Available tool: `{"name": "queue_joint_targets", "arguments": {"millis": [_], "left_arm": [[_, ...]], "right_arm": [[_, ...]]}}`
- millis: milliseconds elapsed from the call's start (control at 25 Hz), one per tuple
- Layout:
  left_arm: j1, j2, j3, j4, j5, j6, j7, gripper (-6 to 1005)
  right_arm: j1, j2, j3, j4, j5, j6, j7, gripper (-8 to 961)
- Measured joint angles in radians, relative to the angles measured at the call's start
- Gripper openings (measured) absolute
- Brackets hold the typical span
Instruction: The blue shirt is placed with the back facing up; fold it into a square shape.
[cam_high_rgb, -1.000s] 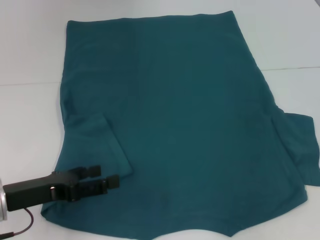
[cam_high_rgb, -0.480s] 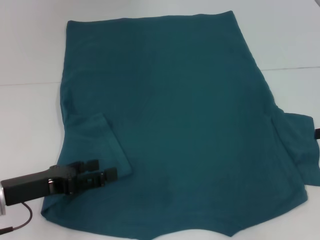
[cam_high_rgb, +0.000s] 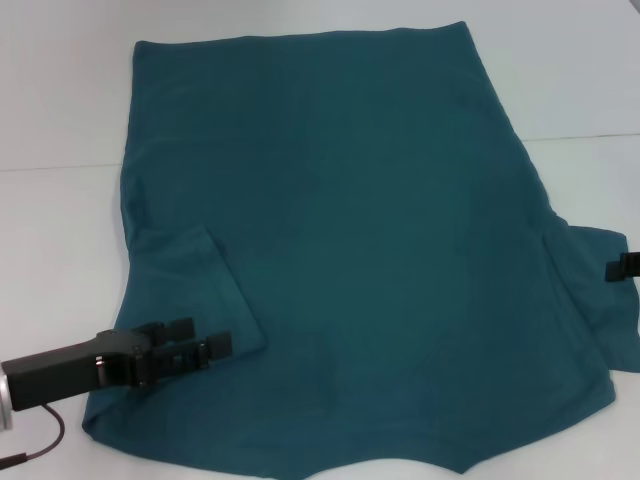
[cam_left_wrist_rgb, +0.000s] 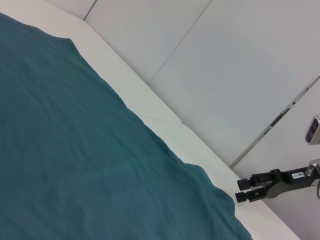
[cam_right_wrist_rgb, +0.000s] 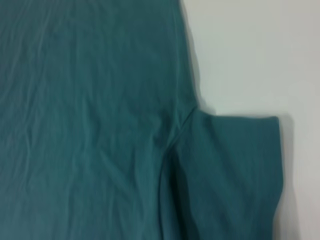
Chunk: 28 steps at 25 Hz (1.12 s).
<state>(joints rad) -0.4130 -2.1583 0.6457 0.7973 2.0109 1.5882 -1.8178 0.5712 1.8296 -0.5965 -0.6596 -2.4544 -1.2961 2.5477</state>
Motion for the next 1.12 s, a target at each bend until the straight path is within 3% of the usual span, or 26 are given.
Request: {"name": "queue_joint_targets", "arguments": {"millis": [1120], "left_arm": [[-0.005,0.001,0.000,-0.024,0.001,-0.013,-0.002,964]], "right_arm": [[0.028,0.041,-0.010,0.046,0.004,0.093,-0.016,945]]}}
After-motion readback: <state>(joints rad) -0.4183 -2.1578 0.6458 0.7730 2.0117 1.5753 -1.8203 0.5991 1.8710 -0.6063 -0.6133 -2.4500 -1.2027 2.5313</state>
